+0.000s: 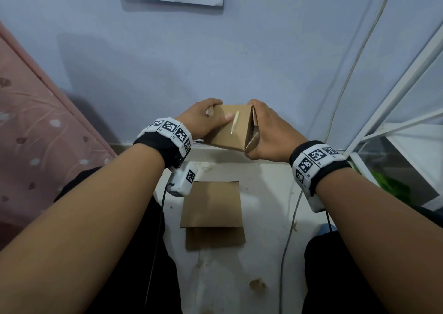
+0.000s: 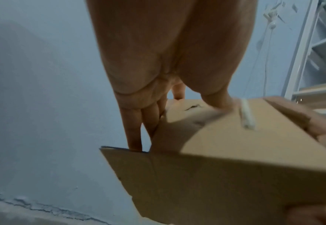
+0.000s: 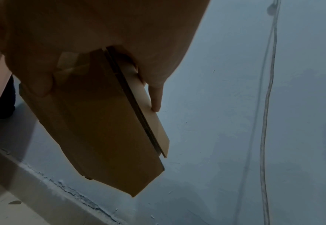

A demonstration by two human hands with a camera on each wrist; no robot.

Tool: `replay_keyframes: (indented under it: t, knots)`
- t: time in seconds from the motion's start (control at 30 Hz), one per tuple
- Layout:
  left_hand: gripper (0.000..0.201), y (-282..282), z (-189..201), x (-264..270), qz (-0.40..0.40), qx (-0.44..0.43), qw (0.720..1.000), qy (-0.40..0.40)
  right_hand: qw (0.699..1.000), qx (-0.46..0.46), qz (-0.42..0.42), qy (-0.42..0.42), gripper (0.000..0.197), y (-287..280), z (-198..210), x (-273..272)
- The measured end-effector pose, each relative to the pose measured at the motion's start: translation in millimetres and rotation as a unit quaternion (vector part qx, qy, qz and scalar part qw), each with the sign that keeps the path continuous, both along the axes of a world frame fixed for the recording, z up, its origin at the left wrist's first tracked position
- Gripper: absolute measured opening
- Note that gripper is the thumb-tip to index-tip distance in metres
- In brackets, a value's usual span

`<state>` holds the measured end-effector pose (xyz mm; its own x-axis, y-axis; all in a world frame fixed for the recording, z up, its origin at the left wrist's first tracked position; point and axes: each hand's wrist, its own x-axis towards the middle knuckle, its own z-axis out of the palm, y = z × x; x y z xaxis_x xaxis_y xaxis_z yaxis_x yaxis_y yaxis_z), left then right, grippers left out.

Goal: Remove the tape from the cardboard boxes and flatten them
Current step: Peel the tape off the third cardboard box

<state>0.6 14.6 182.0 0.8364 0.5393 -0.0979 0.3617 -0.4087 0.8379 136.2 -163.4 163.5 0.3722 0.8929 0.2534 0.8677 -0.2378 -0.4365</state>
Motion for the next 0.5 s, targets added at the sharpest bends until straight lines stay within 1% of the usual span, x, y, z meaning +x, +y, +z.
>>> replay_keyframes:
  t: [0.03, 0.07, 0.17, 0.23, 0.43, 0.5]
  knots:
    - [0.057, -2.3, 2.5, -1.1, 0.002, -0.005, 1.0, 0.003, 1.0, -0.001, 0.0, -0.011, 0.077, -0.2, 0.9, 0.6]
    - [0.058, -5.4, 5.3, -2.2, 0.0, -0.017, 1.0, 0.013, 1.0, -0.005, 0.002, -0.022, 0.079, -0.5, 1.6, 0.7]
    - [0.079, -12.2, 6.0, 0.5, -0.003, -0.021, 0.999, 0.043, 0.998, -0.03, 0.0, -0.049, 0.091, -0.9, 1.8, -2.2]
    - [0.081, -12.4, 2.7, 4.3, 0.018, -0.017, 0.999, 0.04, 0.997, -0.04, -0.004, -0.059, 0.092, -0.3, 1.6, -3.9]
    - [0.06, -7.8, 1.5, 5.8, 0.03, -0.043, 0.998, 0.02, 0.998, -0.034, -0.006, -0.05, 0.089, -2.1, 2.9, -2.6]
    - [0.05, -6.5, -0.3, 6.3, 0.032, -0.064, 0.997, 0.01, 0.999, -0.033, -0.005, -0.041, 0.091, -2.9, 1.8, -0.9]
